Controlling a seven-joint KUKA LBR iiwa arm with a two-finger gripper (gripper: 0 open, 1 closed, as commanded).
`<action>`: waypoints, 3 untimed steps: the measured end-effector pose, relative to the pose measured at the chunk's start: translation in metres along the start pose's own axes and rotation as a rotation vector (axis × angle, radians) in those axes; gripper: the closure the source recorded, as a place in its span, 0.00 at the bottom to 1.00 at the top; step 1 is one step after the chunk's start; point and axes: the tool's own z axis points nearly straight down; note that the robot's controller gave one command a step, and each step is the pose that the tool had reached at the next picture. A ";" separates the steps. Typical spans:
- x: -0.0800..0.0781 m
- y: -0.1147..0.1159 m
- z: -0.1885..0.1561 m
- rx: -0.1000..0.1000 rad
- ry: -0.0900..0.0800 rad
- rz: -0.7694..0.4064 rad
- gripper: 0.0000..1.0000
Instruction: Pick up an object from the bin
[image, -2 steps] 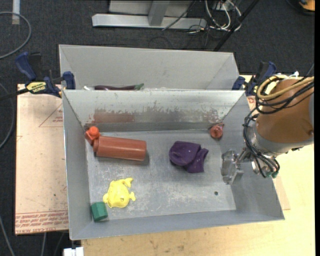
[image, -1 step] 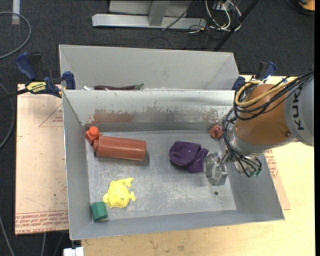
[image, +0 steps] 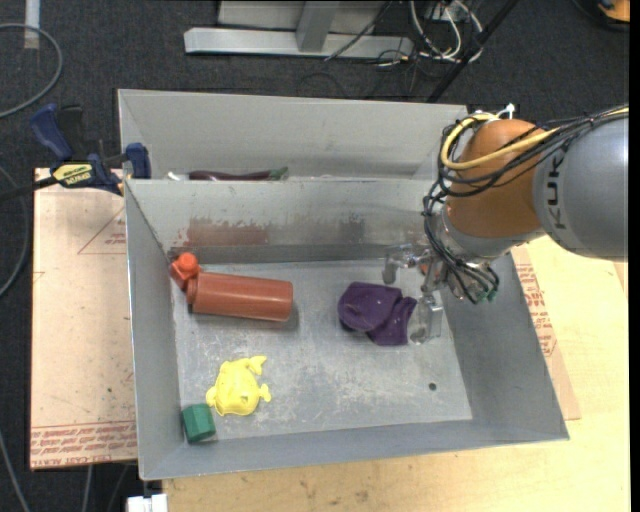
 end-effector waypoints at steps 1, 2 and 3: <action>0.000 0.000 0.000 0.000 0.000 0.000 0.00; 0.002 0.032 0.024 0.003 -0.005 0.024 0.00; -0.007 0.022 0.041 0.000 -0.005 0.018 1.00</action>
Offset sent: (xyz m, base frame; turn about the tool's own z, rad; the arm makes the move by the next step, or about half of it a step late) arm -0.0165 0.0568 -0.0425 0.0312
